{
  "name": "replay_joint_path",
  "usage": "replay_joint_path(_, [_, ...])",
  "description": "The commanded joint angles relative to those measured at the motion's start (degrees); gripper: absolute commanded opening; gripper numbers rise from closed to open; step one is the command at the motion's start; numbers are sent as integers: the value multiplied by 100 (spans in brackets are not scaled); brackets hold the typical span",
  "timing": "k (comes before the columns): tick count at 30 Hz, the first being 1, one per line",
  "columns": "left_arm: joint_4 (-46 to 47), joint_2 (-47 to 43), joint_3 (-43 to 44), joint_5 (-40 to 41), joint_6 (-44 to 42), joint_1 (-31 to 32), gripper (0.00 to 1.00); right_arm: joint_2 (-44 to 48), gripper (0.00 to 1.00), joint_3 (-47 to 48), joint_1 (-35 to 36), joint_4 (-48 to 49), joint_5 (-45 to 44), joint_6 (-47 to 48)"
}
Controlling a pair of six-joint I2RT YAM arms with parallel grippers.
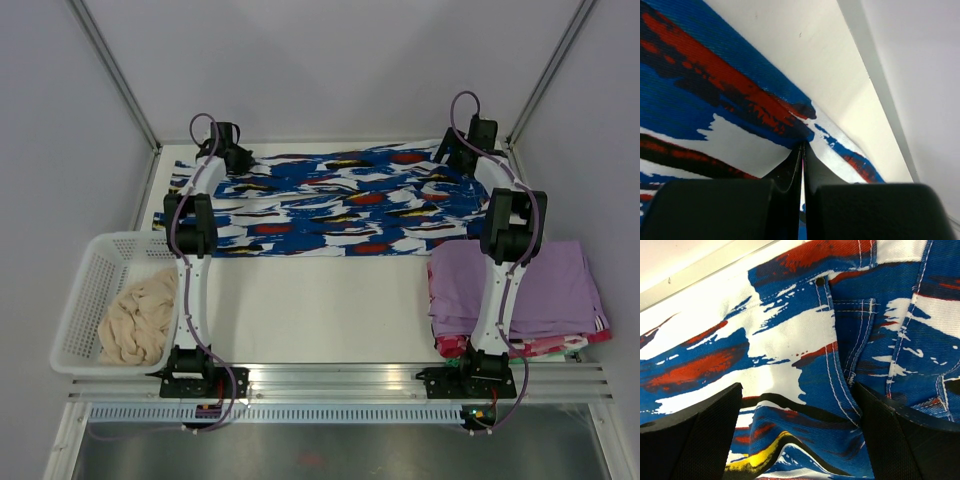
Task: Fold and stack the trousers
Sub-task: Flatten the trousers out
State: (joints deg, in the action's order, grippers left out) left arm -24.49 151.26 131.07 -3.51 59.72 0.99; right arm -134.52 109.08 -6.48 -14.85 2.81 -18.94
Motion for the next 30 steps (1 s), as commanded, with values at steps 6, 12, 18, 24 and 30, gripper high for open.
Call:
replay_joint_path(6, [199, 230, 200, -360, -64, -82, 7, 794, 98, -18, 77, 53, 229, -75])
replay_joint_path(12, [638, -1184, -440, -318, -1293, -91, 64, 1814, 98, -404, 77, -18, 71, 224])
replay_joint_path(18, [402, -3118, -1477, 43, -2253, -91, 95, 3062, 98, -1265, 77, -18, 45, 31])
replay_joint_path(24, [94, -5078, -3585, 1052, -2562, -345, 100, 4362, 98, -2802, 15, 70, -140, -127])
replay_joint_path(30, [-765, -5669, -4598, 1757, -1967, -1029, 100, 5514, 98, -4200, -11, 61, -35, -373])
